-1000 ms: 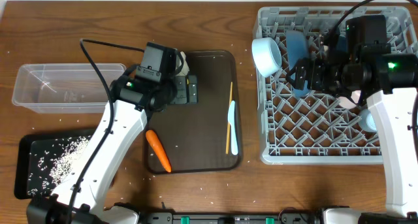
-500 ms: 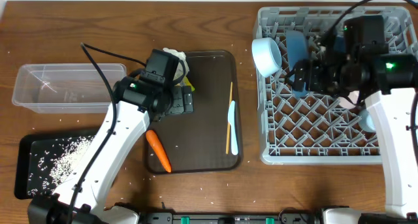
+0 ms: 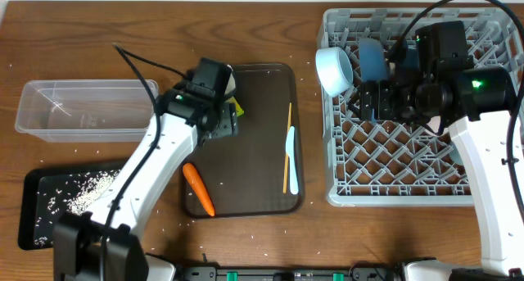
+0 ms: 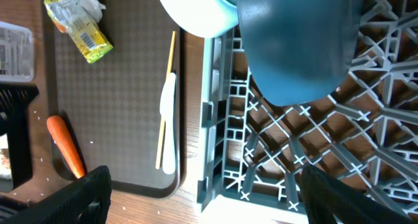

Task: Sort waste into correct bins and load items into the dishwasher rack
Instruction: 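Release the bowl and move the left gripper toward the yellow juice box, then grasp the orange carrot with the left gripper and drop it on the black tray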

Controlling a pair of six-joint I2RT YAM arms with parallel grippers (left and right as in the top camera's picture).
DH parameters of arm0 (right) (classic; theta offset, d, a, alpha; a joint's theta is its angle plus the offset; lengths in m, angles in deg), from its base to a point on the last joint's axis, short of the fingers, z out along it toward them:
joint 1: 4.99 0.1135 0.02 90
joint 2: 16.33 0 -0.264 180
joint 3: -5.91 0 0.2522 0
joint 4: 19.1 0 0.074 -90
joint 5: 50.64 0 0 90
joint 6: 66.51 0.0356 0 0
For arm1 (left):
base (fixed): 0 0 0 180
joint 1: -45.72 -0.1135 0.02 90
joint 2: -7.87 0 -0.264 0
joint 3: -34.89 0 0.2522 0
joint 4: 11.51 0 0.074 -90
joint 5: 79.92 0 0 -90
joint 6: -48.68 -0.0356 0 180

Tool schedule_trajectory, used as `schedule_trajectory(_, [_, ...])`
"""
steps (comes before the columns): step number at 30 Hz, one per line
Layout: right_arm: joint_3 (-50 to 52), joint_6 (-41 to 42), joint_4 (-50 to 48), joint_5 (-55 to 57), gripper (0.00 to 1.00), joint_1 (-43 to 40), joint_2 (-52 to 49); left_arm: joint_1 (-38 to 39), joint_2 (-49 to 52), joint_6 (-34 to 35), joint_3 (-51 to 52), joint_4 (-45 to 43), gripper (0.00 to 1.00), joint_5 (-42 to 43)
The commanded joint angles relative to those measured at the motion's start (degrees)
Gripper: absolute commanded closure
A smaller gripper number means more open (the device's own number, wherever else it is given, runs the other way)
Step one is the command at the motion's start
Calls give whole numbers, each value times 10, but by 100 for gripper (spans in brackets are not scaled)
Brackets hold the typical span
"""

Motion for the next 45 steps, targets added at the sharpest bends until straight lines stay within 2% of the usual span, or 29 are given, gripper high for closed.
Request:
schedule_trajectory(1, [-1,-9,1,10,14,6,10,0,9,86,3,67,21,-19])
schedule_trajectory(5, [-1,-8,-3,9,13,6,10,0,9,191,8,153,22,-50])
schedule_trajectory(7, [-1,-8,-7,9,13,6,10,1,9,196,24,151,25,-25])
schedule_trajectory(9, [-1,-8,-10,9,12,6,10,1,9,209,49,136,30,-7])
schedule_trajectory(15, [-1,-8,-8,10,11,6,10,0,9,256,147,67,30,-3])
schedule_trajectory(22, [-1,-9,-7,10,11,6,10,-6,9,224,215,-54,30,-2])
schedule_trajectory(25, [-1,-9,-4,10,11,6,10,-6,9,220,229,-72,39,-2])
schedule_trajectory(27, [-1,-8,-5,10,11,6,10,-6,9,220,240,-83,49,-3])
schedule_trajectory(30, [-1,-8,-5,10,11,6,10,-6,9,220,264,-107,52,-2])
schedule_trajectory(32, [-1,-8,-5,10,11,6,10,-6,9,220,273,-110,58,-3])
schedule_trajectory(38, [-1,-9,-5,10,10,6,10,-6,6,199,266,-95,91,-3])
schedule_trajectory(40, [-1,-9,-4,10,10,6,10,-7,-1,199,256,-79,94,-5])
schedule_trajectory(45, [-1,-9,-5,10,9,6,10,-10,-64,202,228,-32,94,-7])
